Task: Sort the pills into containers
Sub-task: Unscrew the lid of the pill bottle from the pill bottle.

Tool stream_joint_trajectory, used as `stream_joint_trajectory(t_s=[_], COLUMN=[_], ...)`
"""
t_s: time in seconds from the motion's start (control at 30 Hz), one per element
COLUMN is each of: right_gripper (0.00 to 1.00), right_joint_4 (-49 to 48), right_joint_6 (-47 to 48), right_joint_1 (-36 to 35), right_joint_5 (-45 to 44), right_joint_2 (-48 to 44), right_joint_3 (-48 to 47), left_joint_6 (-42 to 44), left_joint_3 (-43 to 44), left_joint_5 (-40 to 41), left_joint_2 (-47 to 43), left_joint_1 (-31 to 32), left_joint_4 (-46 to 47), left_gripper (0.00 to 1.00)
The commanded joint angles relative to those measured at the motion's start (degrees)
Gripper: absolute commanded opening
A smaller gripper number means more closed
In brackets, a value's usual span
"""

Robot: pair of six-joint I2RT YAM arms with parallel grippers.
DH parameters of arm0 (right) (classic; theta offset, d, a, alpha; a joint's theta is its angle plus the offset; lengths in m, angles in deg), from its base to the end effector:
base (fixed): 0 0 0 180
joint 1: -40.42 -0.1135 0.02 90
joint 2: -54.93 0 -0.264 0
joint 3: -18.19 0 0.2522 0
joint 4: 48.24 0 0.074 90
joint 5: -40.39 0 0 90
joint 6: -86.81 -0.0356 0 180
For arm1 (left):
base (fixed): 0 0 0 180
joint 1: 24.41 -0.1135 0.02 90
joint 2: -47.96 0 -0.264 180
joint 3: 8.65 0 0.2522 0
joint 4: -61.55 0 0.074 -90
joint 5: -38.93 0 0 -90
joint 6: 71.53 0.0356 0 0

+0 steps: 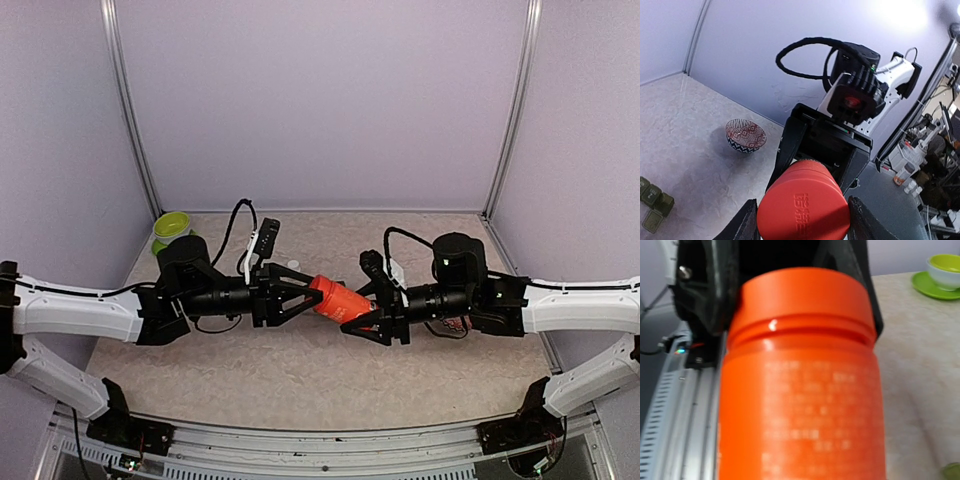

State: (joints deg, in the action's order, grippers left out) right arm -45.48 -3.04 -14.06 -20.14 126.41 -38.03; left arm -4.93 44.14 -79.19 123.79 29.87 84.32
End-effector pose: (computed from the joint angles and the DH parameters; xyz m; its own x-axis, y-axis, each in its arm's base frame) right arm 0.1480 0.2375 0.2650 -0.1772 -0.2521 -0.9513 -0.9809 0.1244 0.1497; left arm 0.1574 -0.2476 0.2703 -0.3962 -0.0490 -0.9169 0.9086 0.1229 -0.3992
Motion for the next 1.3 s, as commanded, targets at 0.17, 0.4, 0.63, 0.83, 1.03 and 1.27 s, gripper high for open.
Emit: stream_joint_trajectory(t_s=[0.17,0.4,0.63,0.83,1.03,1.27], right_gripper=[0.29,0.29,0.29,0.29,0.29,0.29], right_joint_4=[-5.04,-6.50,-11.73,-14.22,-16.00,-14.18], right_joint_6=[3.81,-1.76,-6.38,-8.23,-9.48,-10.40], right_joint_1=[-1.49,-2.20,-4.78,-5.90,-5.90,-5.73], right_joint_5=[-11.47,-7.03,-5.85,-5.24,-6.10,-12.43], right_joint_2=[-1.20,0.00,2.61,5.10,5.39,4.98], right_joint_3=[0.29,0.33,0.38,-0.57,-0.23,-0.10], left_joint_6=[-16.11,-11.44,-10.55,-9.77,-9.10,-8.37], left_joint_3=[-0.37,-1.74,-1.71,-0.98,-1.44,-2.75], left_joint_5=[4.26,7.63,5.34,4.18,3.39,3.40], left_joint_2=[1.68,-1.66,-0.41,0.59,0.79,-0.01], left_joint_1=[1.47,1.67,1.70,2.04,2.74,3.07], left_joint_4=[4.74,8.07,13.93,14.44,14.18,14.55], left_gripper=[0.45,0.98,0.99,0.99,0.99,0.97])
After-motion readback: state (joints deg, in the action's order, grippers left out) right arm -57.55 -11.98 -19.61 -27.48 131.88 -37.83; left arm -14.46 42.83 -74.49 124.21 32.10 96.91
